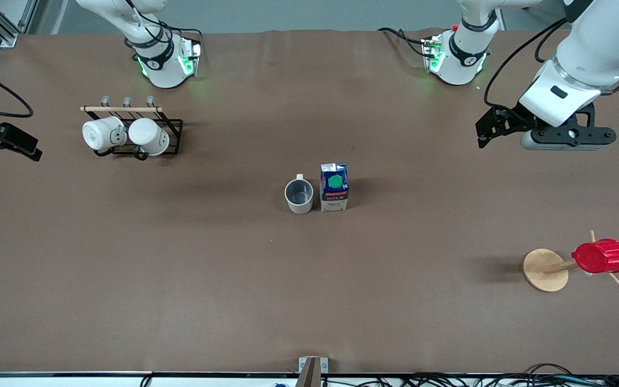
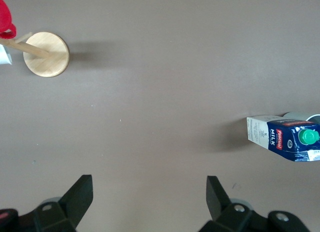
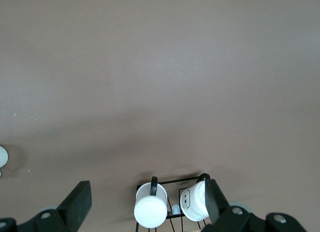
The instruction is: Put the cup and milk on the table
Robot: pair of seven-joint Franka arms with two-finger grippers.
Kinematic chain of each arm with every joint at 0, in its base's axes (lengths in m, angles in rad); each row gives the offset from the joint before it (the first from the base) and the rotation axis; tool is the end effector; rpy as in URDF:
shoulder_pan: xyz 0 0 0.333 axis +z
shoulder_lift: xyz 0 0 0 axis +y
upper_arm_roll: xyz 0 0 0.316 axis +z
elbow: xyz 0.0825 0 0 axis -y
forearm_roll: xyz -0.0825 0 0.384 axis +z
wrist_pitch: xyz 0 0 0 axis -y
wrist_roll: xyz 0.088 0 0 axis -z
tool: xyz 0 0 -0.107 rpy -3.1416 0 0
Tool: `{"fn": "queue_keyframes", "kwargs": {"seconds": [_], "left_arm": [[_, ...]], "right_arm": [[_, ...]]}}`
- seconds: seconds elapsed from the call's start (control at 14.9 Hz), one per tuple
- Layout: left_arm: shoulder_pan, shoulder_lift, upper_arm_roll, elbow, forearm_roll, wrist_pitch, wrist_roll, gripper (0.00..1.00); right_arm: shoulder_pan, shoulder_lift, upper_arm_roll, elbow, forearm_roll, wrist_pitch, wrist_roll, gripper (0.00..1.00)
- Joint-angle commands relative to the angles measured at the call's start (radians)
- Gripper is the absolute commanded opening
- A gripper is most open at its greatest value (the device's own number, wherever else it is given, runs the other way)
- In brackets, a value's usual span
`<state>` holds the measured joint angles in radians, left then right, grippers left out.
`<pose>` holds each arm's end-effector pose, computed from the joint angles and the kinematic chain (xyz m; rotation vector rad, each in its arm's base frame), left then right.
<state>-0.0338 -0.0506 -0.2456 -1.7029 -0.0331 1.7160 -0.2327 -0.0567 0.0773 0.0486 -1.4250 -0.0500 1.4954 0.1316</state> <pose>0.5278 -0.1579 0.6017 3.1040 -0.0668 0.0853 0.5713 -0.0115 0.6428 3.0872 -0.2218 -0.0061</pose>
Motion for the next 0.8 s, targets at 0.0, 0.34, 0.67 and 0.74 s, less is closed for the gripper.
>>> {"fn": "queue_keyframes", "kwargs": {"seconds": [0.0,0.34,0.67,0.74], "left_arm": [[-0.02,0.023,0.006,0.034,0.024,-0.027,-0.014,1.0],[-0.006,0.023,0.002,0.034,0.027,-0.023,0.006,1.0],[-0.017,0.026,0.009,0.035,0.024,-0.03,0.0,1.0],[-0.024,0.02,0.021,0.032,0.021,-0.03,-0.001,1.0]], "right_arm": [[-0.008,-0.027,0.002,-0.032,0.028,0.014,-0.012,1.0],[-0.006,-0.027,0.002,-0.032,0.03,0.026,-0.013,1.0],[-0.009,-0.028,-0.007,-0.04,0.064,0.04,-0.066,1.0],[-0.006,-0.03,-0.009,-0.04,0.064,0.036,-0.066,1.0]]}}
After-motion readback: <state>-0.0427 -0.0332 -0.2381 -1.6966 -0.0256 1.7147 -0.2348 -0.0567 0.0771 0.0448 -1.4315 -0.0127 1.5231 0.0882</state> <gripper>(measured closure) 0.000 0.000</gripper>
